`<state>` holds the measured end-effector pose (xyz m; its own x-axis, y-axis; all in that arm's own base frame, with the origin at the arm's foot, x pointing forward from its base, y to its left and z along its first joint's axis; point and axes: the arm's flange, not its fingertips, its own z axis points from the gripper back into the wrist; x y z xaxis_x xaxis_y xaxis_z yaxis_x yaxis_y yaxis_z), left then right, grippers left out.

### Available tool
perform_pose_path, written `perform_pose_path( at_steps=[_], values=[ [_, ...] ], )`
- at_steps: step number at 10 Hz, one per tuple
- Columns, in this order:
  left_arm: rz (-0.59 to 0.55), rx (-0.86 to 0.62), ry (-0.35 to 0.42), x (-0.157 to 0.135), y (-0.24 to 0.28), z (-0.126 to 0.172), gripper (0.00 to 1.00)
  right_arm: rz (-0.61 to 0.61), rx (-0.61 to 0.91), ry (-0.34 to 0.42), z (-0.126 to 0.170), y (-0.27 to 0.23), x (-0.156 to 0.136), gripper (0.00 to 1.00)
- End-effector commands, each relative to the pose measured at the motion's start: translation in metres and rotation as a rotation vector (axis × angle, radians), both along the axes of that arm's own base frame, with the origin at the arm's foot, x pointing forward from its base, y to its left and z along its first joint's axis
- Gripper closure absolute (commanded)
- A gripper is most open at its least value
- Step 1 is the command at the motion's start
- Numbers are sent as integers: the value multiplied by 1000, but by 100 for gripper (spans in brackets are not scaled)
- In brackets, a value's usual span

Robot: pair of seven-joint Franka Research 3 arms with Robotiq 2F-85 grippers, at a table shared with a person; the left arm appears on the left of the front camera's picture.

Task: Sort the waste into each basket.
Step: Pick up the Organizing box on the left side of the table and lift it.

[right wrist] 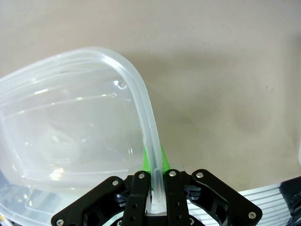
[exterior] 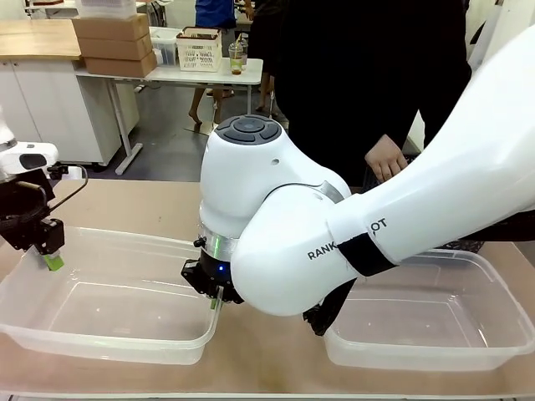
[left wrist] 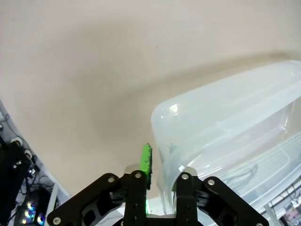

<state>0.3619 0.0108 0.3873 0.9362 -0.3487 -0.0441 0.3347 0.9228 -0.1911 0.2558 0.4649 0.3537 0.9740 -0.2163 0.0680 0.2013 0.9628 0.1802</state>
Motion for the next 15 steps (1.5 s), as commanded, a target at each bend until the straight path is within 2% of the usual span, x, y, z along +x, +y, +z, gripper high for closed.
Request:
perform_pose_path(
  at_steps=[1, 3, 5, 7, 8, 9, 11, 12, 13, 15],
  values=[
    [41, 68, -68, -102, -6, -51, 100, -55, -47, 20, -34, -2, 15, 100],
    [49, 58, -59, -103, -6, -39, 100, -69, -50, 25, -28, -9, 18, 100],
    [96, 65, -102, -94, -6, -12, 100, -91, -69, 7, -1, -31, 22, 100],
    [160, 60, -148, -73, -20, 39, 100, -118, -107, -60, 60, -76, 20, 100],
    [192, 42, -130, -61, -32, 62, 100, -118, -132, -97, 89, -99, 14, 100],
    [202, -6, -160, -49, -45, 92, 100, -88, -173, -99, 111, -121, 5, 100],
    [191, -89, -162, -27, -71, 139, 100, 75, -168, -29, 156, -167, -25, 100],
    [217, -128, -133, -22, -78, 152, 100, 147, -182, -38, 174, -187, -33, 100],
    [170, -107, -160, -43, -89, 123, 100, 25, -70, -85, 148, -104, -16, 100],
    [170, -107, -160, -43, -89, 123, 100, 25, -70, -85, 148, -104, -16, 100]
  ],
)
